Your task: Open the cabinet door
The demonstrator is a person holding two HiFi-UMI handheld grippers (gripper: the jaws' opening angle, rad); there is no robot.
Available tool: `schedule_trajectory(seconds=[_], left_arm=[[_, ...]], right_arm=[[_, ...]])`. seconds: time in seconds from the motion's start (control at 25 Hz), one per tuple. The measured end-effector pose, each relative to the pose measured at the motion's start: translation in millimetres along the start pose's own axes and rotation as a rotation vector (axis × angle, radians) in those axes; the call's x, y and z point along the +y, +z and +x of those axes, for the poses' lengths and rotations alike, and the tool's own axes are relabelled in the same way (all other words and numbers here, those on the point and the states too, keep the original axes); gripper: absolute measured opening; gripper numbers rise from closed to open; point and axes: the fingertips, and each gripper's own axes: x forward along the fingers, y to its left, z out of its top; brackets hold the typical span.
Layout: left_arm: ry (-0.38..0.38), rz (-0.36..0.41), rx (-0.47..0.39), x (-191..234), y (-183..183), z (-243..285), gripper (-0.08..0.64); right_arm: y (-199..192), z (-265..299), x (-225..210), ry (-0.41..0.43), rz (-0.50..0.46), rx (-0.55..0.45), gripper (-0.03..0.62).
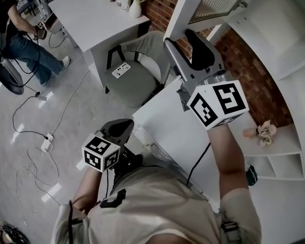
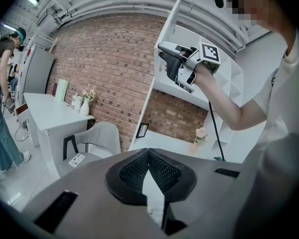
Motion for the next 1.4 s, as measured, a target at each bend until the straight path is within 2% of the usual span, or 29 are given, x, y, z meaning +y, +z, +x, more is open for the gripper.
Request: schedule_trajectory(seconds=[0.28, 0.6, 0.72, 0.88, 0.92, 0.96, 1.08, 1.24, 1.4], left_arm=[[-0.014, 0.015, 0.010, -3, 7, 9, 0.015], [-0.052, 0.062, 0.032, -23, 16, 24, 0.015], [-0.067, 0.079, 0.037, -32, 17, 30, 0.015], [-0.102, 0.113, 0.057, -51, 17, 42, 0.015], [-0.113, 0.120, 0.057, -58, 18, 46, 0.015], [-0.125, 0.126, 0.059, -66, 17, 50, 0.015], [-0.154, 0.153, 0.069, -90, 15, 58, 0.015], [-0.177, 0.188, 0.054, -125, 19, 73, 0.015], [-0.201, 0.217, 0.073, -157, 10, 78, 0.015]], right_arm=[[-1, 3, 1, 0.038, -0.001, -0.003, 0.245], [5, -23, 0, 0.133, 0.017, -0.008, 0.238], [4, -43, -2, 0.129, 0.002, -0.002, 0.177], [-9, -76, -16, 0.093, 0.017, 0.037, 0.129], [-11, -86, -18, 0.090, 0.021, 0.049, 0.103], [-14, -96, -19, 0.094, 0.029, 0.061, 0.045], [-17, -126, -16, 0.111, 0.075, 0.070, 0.030], [-23, -166, -22, 0.108, 0.137, 0.074, 0.029], [-29, -204, -25, 0.093, 0.208, 0.078, 0.029]])
